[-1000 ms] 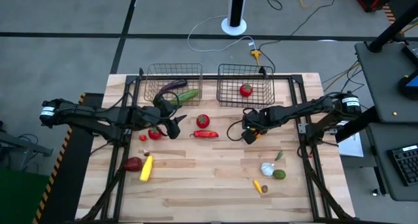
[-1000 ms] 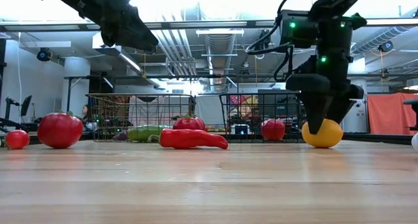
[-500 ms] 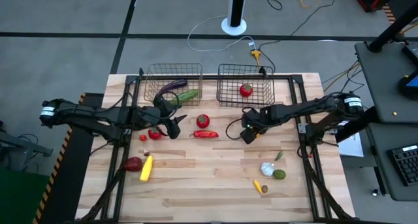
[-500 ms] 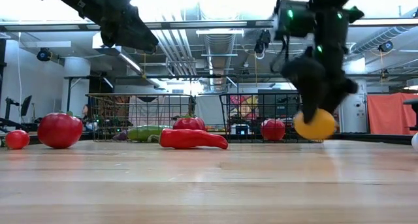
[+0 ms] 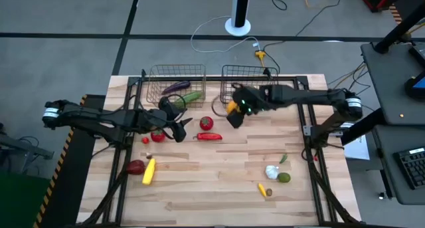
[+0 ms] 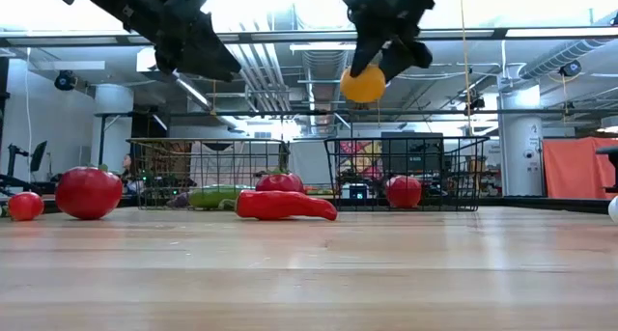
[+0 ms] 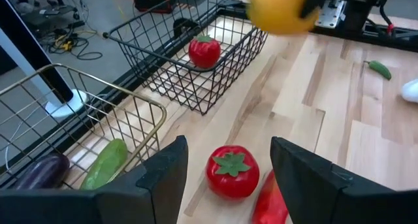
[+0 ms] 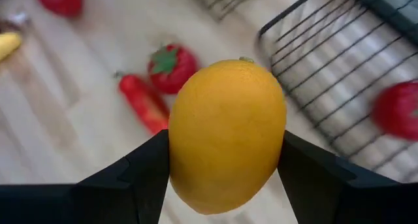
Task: Sort produce into baskets
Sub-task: Put the yellow lemon into the right wire basket
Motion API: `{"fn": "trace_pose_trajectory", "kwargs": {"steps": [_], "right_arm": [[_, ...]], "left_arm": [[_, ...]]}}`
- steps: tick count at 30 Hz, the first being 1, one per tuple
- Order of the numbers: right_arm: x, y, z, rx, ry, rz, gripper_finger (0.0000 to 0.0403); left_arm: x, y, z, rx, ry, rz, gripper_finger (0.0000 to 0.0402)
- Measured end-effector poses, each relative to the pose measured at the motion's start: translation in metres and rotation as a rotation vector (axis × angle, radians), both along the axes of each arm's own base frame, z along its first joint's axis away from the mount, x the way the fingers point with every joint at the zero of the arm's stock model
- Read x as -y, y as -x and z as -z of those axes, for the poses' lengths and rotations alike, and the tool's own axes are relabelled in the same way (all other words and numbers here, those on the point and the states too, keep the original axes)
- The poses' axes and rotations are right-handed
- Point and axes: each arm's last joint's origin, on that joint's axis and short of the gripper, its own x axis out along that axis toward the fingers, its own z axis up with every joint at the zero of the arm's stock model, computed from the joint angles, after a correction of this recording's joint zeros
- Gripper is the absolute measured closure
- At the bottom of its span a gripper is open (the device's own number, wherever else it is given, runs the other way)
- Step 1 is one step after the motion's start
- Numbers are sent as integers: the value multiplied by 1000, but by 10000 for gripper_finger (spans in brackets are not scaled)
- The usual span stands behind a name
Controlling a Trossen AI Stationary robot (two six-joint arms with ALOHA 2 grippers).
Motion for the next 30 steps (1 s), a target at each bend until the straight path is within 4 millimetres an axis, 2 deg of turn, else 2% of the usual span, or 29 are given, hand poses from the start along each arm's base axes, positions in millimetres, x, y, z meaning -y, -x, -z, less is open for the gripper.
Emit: {"fn": "trace_pose_trajectory", "kwargs": {"steps": [5, 10, 14, 19, 24, 30], "right_arm": [[37, -9, -10, -129, 66, 49, 161], [76, -9, 1, -297, 52, 77, 161], [102, 2, 13, -399, 23, 103, 161], [128, 26, 22, -457, -8, 157, 161], [147, 52, 27, -452, -21, 233, 161], [160, 67, 47, -441, -33, 283, 161]], "left_arm": [[0, 0, 0, 2, 0, 2, 201], [1, 0, 0, 2, 0, 4, 201], [1, 0, 0, -6, 0, 5, 201], [2, 0, 1, -9, 0, 8, 201], [2, 1, 1, -10, 3, 6, 201], [2, 1, 1, -5, 11, 2, 201]]}}
